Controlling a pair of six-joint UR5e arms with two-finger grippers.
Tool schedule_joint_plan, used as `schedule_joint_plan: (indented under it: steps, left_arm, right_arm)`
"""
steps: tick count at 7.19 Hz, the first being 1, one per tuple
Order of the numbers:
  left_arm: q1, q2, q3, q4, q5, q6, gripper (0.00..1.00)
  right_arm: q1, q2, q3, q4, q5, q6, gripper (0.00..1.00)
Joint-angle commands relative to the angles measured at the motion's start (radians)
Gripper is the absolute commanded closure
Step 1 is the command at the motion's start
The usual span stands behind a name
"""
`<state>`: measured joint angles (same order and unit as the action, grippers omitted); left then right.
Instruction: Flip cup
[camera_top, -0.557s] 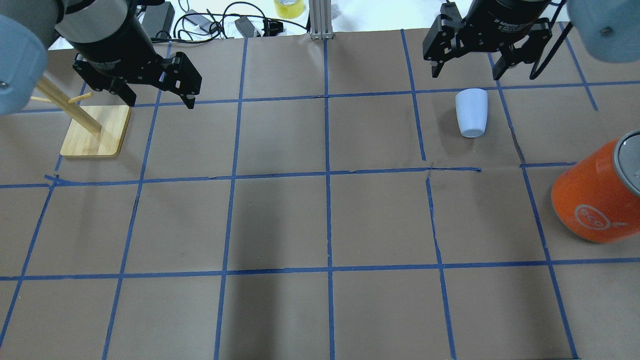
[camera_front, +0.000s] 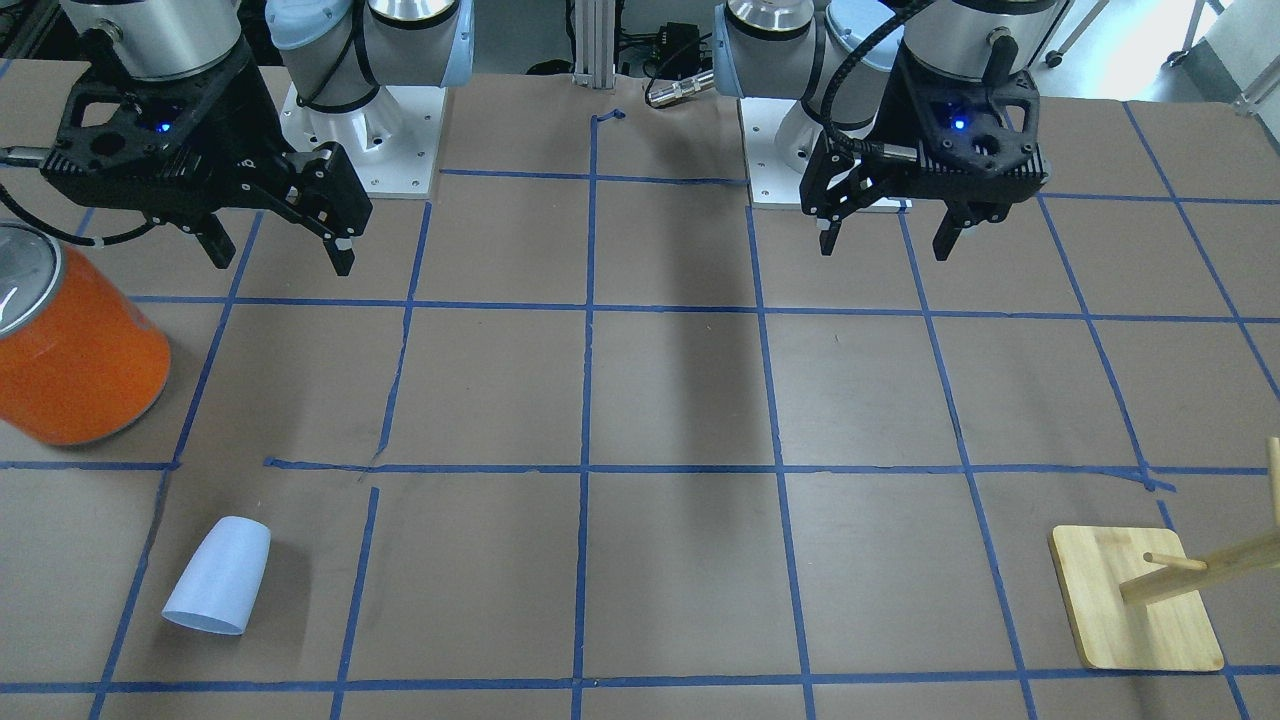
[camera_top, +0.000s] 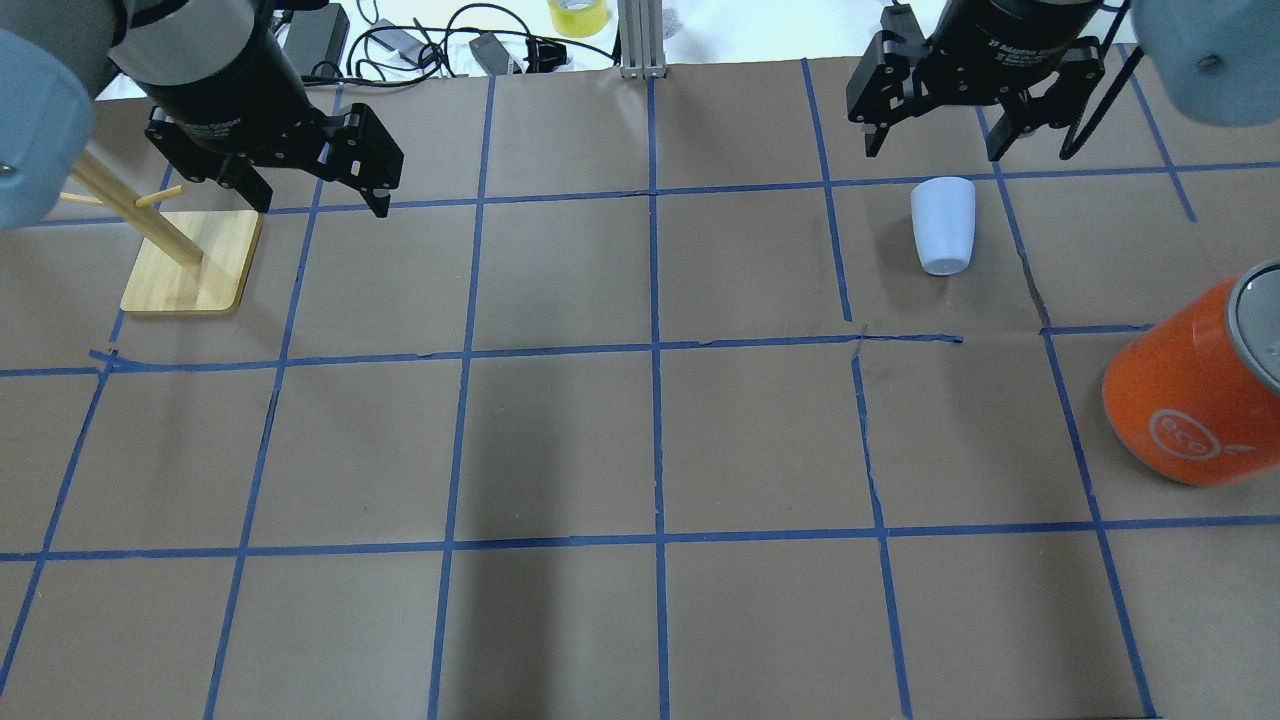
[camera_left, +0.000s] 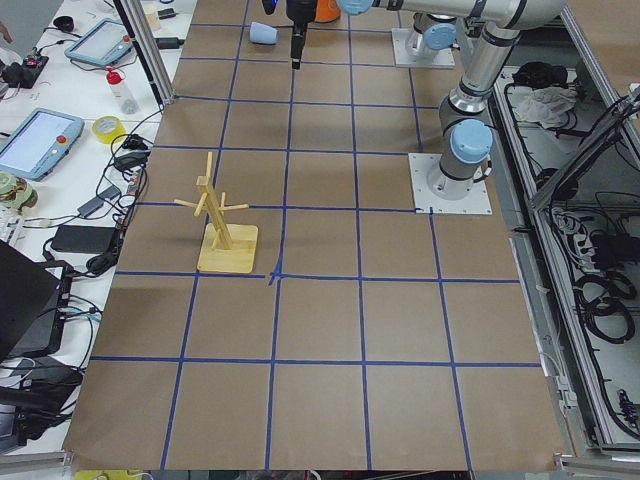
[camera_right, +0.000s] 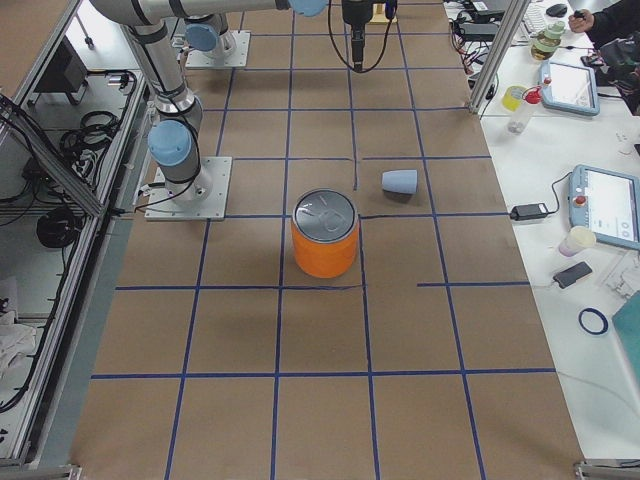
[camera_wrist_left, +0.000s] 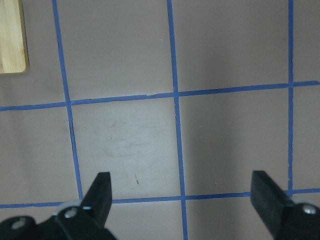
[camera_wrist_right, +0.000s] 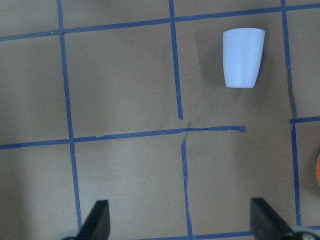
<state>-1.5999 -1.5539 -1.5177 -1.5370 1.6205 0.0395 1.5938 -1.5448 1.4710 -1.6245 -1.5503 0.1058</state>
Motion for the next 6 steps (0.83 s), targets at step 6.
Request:
schedule_joint_plan:
  steps: [6]
  left_arm:
    - [0.000, 0.000, 0.001, 0.000, -0.002, -0.001, 0.00]
  right_arm:
    - [-0.006, 0.018, -0.003, -0.017, 0.016, -0.009, 0.00]
